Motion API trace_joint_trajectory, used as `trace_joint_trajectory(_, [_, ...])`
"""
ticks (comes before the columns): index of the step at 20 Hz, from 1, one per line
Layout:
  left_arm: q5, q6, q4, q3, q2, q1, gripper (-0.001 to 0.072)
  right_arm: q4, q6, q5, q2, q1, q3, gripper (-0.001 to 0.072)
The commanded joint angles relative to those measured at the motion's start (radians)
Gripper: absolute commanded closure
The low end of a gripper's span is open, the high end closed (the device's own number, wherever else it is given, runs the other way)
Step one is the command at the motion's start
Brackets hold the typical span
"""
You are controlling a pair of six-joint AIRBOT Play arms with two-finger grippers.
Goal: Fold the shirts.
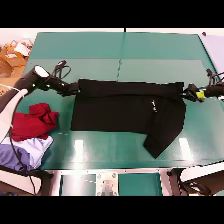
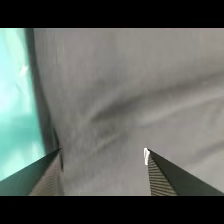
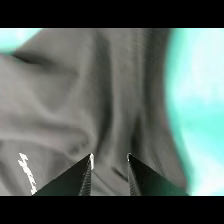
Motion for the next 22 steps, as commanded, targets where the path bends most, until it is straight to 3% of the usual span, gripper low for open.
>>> trace_joint_trajectory(1, [-0.27, -0.073, 0.005, 0.059, 0.024, 0.077, 0.0122, -0.131, 0.124, 0.158, 0.037, -0.057, 0.055, 0.0444])
trace_joint_trajectory(2, [-0.318, -0.079, 0.014, 0.058, 0.045, 0.1, 0.0127, -0.144, 0.144, 0.178, 0.066, -0.075, 0.044, 0.0499])
trace_joint_trajectory(3, [-0.354, -0.079, 0.037, 0.052, 0.07, 0.114, 0.0337, -0.151, 0.156, 0.192, 0.104, -0.092, 0.019, 0.0619])
trace_joint_trajectory(4, [-0.384, -0.076, 0.078, 0.043, 0.1, 0.122, 0.0557, -0.168, 0.175, 0.191, 0.147, -0.105, -0.016, 0.0692])
trace_joint_trajectory(6, [-0.402, -0.076, 0.121, -0.002, 0.173, 0.119, 0.0683, -0.238, 0.228, 0.174, 0.26, -0.13, -0.113, 0.0694])
trace_joint_trajectory(10, [-0.304, -0.098, 0.117, -0.264, 0.404, 0.118, 0.0684, -0.34, 0.339, 0.119, 0.538, -0.185, -0.422, 0.0693])
trace_joint_trajectory(11, [-0.261, -0.103, 0.116, -0.351, 0.473, 0.118, 0.0684, -0.339, 0.377, 0.111, 0.602, -0.192, -0.513, 0.0645])
trace_joint_trajectory(12, [-0.22, -0.116, 0.114, -0.441, 0.546, 0.118, 0.0683, -0.339, 0.406, 0.106, 0.646, -0.192, -0.591, 0.0451])
trace_joint_trajectory(13, [-0.2, -0.136, 0.114, -0.516, 0.605, 0.118, 0.0682, -0.335, 0.422, 0.105, 0.677, -0.19, -0.669, 0.0328])
trace_joint_trajectory(14, [-0.199, -0.146, 0.114, -0.586, 0.66, 0.118, 0.0667, -0.317, 0.423, 0.105, 0.692, -0.187, -0.736, 0.0327])
trace_joint_trajectory(15, [-0.199, -0.152, 0.111, -0.64, 0.7, 0.118, 0.0377, -0.286, 0.423, 0.105, 0.696, -0.188, -0.807, 0.0327])
trace_joint_trajectory(16, [-0.199, -0.159, 0.1, -0.694, 0.734, 0.118, 0.0135, -0.256, 0.422, 0.1, 0.695, -0.188, -0.871, 0.0327])
trace_joint_trajectory(22, [-0.111, -0.151, -0.004, -0.869, 0.787, 0.117, 0.0132, 0.028, 0.263, -0.117, 0.695, -0.186, -1.121, 0.0329])
